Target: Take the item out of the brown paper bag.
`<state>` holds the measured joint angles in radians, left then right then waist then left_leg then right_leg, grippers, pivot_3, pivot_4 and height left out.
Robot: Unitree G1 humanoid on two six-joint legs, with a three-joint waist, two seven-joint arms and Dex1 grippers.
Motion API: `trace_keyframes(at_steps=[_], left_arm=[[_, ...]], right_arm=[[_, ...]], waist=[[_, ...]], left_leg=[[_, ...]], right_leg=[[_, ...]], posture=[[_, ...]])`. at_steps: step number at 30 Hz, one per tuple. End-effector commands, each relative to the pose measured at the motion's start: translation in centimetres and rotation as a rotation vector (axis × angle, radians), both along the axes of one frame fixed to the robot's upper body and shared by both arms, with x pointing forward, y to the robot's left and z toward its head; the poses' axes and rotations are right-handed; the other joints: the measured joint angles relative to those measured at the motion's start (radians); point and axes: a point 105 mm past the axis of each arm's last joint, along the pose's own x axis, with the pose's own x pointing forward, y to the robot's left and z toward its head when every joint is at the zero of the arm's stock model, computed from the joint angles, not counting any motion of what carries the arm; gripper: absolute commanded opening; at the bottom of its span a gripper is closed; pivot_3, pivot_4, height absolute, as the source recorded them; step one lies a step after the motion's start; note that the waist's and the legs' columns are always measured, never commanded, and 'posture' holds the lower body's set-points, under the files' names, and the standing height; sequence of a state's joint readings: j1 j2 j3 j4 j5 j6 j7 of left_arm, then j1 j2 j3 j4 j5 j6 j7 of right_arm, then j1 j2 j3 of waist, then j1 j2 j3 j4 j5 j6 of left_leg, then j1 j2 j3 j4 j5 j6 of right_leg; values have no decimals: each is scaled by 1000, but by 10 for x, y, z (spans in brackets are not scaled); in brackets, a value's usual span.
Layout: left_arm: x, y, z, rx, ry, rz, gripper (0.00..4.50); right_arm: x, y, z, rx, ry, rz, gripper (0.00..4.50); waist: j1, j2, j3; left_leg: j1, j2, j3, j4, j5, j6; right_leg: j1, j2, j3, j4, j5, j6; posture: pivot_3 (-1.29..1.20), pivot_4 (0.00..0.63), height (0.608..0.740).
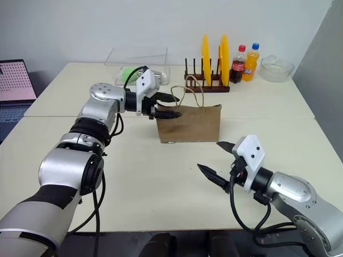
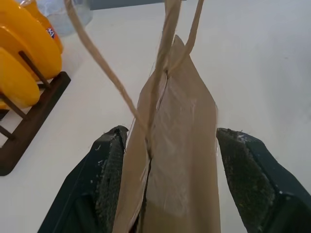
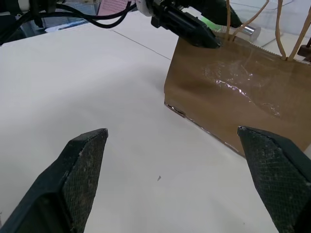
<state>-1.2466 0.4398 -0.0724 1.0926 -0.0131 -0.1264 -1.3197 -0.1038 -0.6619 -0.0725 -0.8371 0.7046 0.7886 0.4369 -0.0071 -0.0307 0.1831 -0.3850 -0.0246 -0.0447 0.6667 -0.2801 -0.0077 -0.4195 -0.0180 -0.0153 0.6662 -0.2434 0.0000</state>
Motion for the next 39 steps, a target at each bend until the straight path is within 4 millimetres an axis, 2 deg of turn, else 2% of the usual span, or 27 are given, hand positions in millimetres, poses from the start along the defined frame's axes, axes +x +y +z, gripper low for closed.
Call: trace_keyframes(at_steps=[1, 8, 14, 15, 18, 22, 25, 28, 29, 34, 39], left_arm=[[0, 6, 19, -71, -64, 39, 3121], [-33, 10, 25, -199, -46, 57, 3121], [-69, 27, 21, -219, -83, 184, 3121], [-77, 31, 20, -240, -96, 223, 3121], [-100, 36, 17, -304, -105, 321, 3156], [-135, 35, -3, -326, -73, 407, 3156], [-153, 33, -13, -319, -76, 439, 3714], [-163, 30, -13, -373, -62, 468, 4500], [-168, 29, -16, -380, -53, 476, 4500], [-182, 26, -27, -368, -30, 497, 4500], [-185, 26, -30, -369, -24, 506, 4500]], right_arm=[[8, -1, 11, -24, -79, 10, 4500], [33, -6, 27, -65, -175, 21, 4500], [72, -14, 48, -96, -261, 5, 4500], [86, -16, 53, -119, -281, -11, 4500], [117, -22, 65, -170, -320, -51, 3892], [146, -26, 74, -234, -351, -66, 2488], [164, -28, 77, -282, -359, -69, 1339], [179, -29, 78, -326, -366, -69, 228], [188, -28, 80, -358, -372, -79, 32], [217, -20, 78, -485, -359, -119, 32], [223, -2, 59, -618, -321, -63, 32]], waist=[[0, 0, 0], [-3, 0, 0], [-14, 0, 0], [-15, 0, 0], [-22, 1, 0], [-20, 1, 0], [-19, 1, 0], [-13, 1, 0], [-13, 1, 0], [-20, 2, 1], [-21, 2, 1]], left_leg=[[0, 0, 0, 0, 0, 0], [1, 0, 0, 3, 0, 0], [3, 0, 1, 5, 0, 0], [4, 0, 1, 6, 0, 0], [4, 0, 2, 7, 0, 0], [3, 1, 2, 8, 0, 0], [3, 1, 4, 8, 0, 0], [3, 1, 4, 9, 0, 0], [3, 1, 4, 9, 0, 0], [4, 1, 5, 9, 0, 0], [4, 1, 5, 9, 0, 0]], right_leg=[[0, 0, 0, 0, 0, 0], [-1, 0, 2, 6, 2, -4], [0, 0, 3, 11, 0, 0], [0, 0, 3, 11, 0, 0], [0, -1, 4, 12, 0, 0], [0, -1, 4, 12, 3, -5], [0, -1, 5, 12, 3, -6], [0, -1, 4, 12, 3, -6], [0, -1, 5, 12, 3, -6], [0, -1, 5, 12, 3, -7], [0, -1, 5, 12, 3, -9]], posture=[[0, 150, 740], [0, 150, 740], [0, 150, 740], [0, 150, 740], [0, 150, 740], [0, 150, 740], [0, 150, 740], [0, 150, 740], [0, 150, 740], [0, 150, 740], [0, 150, 740]])
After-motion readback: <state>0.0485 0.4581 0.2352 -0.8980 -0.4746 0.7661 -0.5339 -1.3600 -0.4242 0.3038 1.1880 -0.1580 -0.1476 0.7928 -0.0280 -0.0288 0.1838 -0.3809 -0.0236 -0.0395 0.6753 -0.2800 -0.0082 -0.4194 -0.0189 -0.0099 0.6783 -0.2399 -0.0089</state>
